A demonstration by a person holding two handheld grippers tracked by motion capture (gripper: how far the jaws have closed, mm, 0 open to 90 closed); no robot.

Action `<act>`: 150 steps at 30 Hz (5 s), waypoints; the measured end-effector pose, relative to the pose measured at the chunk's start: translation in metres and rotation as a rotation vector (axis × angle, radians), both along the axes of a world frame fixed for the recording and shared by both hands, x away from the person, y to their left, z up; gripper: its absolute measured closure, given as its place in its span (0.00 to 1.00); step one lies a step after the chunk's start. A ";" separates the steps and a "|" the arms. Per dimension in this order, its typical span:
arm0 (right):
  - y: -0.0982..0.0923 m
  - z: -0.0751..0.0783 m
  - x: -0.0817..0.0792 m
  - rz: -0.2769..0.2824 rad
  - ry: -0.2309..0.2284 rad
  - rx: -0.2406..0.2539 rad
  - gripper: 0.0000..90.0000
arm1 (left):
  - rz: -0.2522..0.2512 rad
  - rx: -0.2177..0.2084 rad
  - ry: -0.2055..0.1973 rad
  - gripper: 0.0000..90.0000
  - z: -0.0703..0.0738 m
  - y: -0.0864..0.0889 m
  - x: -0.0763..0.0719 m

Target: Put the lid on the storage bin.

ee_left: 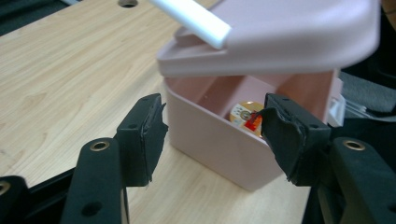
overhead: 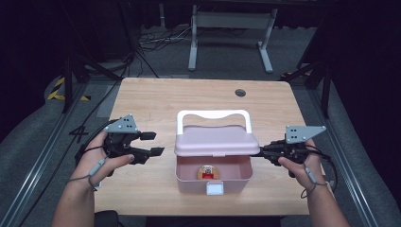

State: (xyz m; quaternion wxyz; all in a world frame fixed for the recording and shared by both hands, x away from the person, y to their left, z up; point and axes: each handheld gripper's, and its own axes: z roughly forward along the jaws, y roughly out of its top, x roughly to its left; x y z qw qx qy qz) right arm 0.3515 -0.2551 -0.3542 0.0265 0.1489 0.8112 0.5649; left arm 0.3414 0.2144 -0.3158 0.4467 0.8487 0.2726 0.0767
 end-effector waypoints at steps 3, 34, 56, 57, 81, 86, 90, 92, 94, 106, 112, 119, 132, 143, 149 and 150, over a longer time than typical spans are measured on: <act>0.001 0.000 -0.001 0.004 0.005 -0.016 1.00 | 0.043 0.008 -0.004 0.44 -0.005 0.004 0.008; 0.000 0.003 -0.019 -0.034 0.055 -0.091 1.00 | 0.514 -0.016 -0.117 0.40 -0.057 0.026 0.070; 0.005 0.002 -0.025 -0.006 0.126 -0.243 1.00 | 0.619 0.087 -0.093 0.40 -0.097 0.039 0.090; 0.006 0.002 -0.025 -0.003 0.126 -0.249 1.00 | 0.619 0.086 -0.093 0.40 -0.098 0.039 0.091; 0.013 0.003 -0.034 -0.005 0.191 -0.443 1.00 | 0.620 0.109 -0.051 0.39 -0.107 0.041 0.094; 0.014 0.002 -0.036 -0.006 0.202 -0.480 1.00 | 0.617 0.105 -0.046 0.39 -0.107 0.040 0.095; 0.014 0.003 -0.036 -0.003 0.194 -0.497 1.00 | 0.610 0.099 -0.042 0.39 -0.107 0.040 0.095; 0.014 0.004 -0.037 -0.002 0.199 -0.494 1.00 | 0.613 0.092 -0.038 0.39 -0.107 0.040 0.094; 0.013 0.007 -0.039 0.001 0.195 -0.484 1.00 | 0.609 0.094 -0.039 0.39 -0.107 0.041 0.094; 0.006 0.026 -0.044 0.015 0.162 -0.404 0.97 | 0.590 0.105 -0.007 0.37 -0.102 0.040 0.083; 0.008 0.034 -0.041 0.009 0.165 -0.342 0.90 | 0.590 0.114 -0.014 0.36 -0.101 0.043 0.075; 0.006 0.042 -0.032 -0.013 0.169 -0.205 0.73 | 0.608 0.108 -0.010 0.35 -0.102 0.055 0.063; -0.017 0.045 -0.004 -0.243 0.091 -0.078 0.50 | 0.645 0.109 0.003 0.34 -0.104 0.068 0.050; -0.063 0.031 0.019 -0.534 0.028 -0.106 0.34 | 0.648 0.111 0.003 0.34 -0.105 0.070 0.052; -0.083 0.016 0.032 -0.632 0.052 -0.147 0.24 | 0.649 0.111 0.008 0.34 -0.105 0.070 0.054; -0.083 0.016 0.032 -0.632 0.052 -0.147 0.24 | 0.649 0.111 0.008 0.34 -0.105 0.070 0.054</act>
